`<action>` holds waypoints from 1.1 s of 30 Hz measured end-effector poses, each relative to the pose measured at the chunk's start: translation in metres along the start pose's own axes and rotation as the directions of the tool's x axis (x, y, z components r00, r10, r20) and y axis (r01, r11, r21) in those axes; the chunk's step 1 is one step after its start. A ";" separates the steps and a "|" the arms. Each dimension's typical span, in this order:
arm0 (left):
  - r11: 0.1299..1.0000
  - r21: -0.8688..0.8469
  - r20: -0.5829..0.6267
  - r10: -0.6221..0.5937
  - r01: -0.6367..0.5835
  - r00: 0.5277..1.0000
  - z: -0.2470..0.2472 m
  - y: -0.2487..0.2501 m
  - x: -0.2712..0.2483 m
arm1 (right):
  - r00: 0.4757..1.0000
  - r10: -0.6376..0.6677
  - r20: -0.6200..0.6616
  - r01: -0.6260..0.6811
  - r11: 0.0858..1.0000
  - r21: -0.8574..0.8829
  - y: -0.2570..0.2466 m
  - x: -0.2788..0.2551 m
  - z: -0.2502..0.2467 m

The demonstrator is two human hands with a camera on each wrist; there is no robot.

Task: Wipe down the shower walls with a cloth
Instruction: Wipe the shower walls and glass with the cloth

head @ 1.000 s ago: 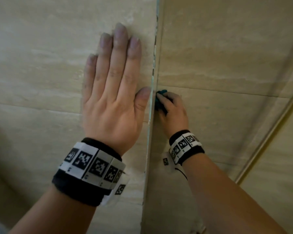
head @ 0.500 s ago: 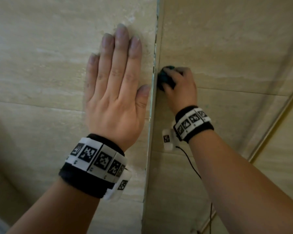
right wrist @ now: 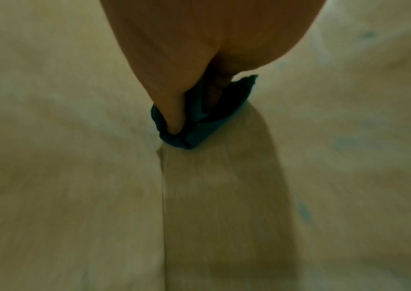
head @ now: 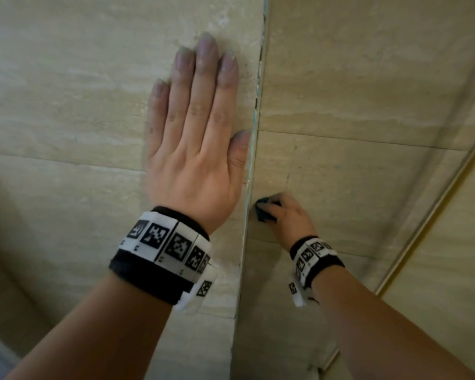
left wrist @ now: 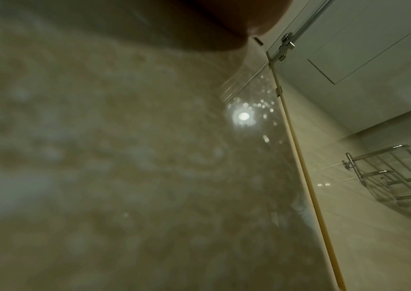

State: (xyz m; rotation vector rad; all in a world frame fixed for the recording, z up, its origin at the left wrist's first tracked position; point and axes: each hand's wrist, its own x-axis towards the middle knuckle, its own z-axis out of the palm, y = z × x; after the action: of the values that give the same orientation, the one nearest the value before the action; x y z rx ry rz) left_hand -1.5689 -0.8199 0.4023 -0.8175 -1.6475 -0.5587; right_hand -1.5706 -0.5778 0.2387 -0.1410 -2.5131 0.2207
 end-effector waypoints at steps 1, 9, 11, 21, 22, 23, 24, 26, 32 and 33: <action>1.000 0.002 0.001 0.000 0.000 1.000 0.000 0.000 0.000 | 0.999 0.004 -0.050 -0.003 1.000 0.020 -0.004 0.009 -0.013; 1.000 0.010 -0.009 0.001 -0.001 1.000 0.001 -0.001 -0.001 | 0.872 0.135 -0.471 -0.061 0.984 0.170 -0.010 0.092 -0.124; 1.000 0.012 -0.009 0.000 0.001 1.000 0.001 -0.001 -0.001 | 0.897 0.109 -0.427 -0.048 0.987 0.152 -0.011 0.081 -0.115; 1.000 0.018 -0.014 0.007 -0.007 1.000 0.001 -0.002 -0.002 | 0.881 0.371 -0.293 -0.261 0.899 0.351 -0.031 0.075 -0.120; 1.000 0.018 -0.016 0.008 -0.008 1.000 0.001 -0.002 -0.002 | 0.866 0.411 -0.287 -0.251 0.851 0.461 -0.033 0.074 -0.119; 1.000 0.018 -0.018 0.009 -0.008 1.000 0.001 -0.002 -0.003 | 0.845 0.456 -0.279 -0.234 0.786 0.573 -0.034 0.073 -0.118; 1.000 0.018 -0.019 0.008 -0.008 1.000 0.001 -0.002 -0.003 | 0.824 0.501 -0.265 -0.209 0.702 0.680 -0.036 0.072 -0.117; 1.000 0.018 -0.023 0.008 -0.007 1.000 0.001 -0.002 -0.003 | 0.787 0.581 -0.209 -0.145 0.503 0.852 -0.039 0.069 -0.116; 1.000 0.009 -0.018 0.007 -0.007 1.000 0.002 -0.003 -0.004 | 0.776 0.629 -0.044 0.002 0.067 0.998 -0.041 0.050 -0.124; 1.000 0.008 -0.019 0.006 -0.006 1.000 0.002 -0.002 -0.004 | 0.772 0.634 -0.053 -0.003 0.086 0.996 -0.040 0.048 -0.122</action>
State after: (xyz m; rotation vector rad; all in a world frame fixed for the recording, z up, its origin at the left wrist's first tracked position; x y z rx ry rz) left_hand -1.5716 -0.8210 0.3986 -0.8087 -1.6281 -0.5540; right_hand -1.5405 -0.5946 0.3719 -0.2035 -1.2743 1.7641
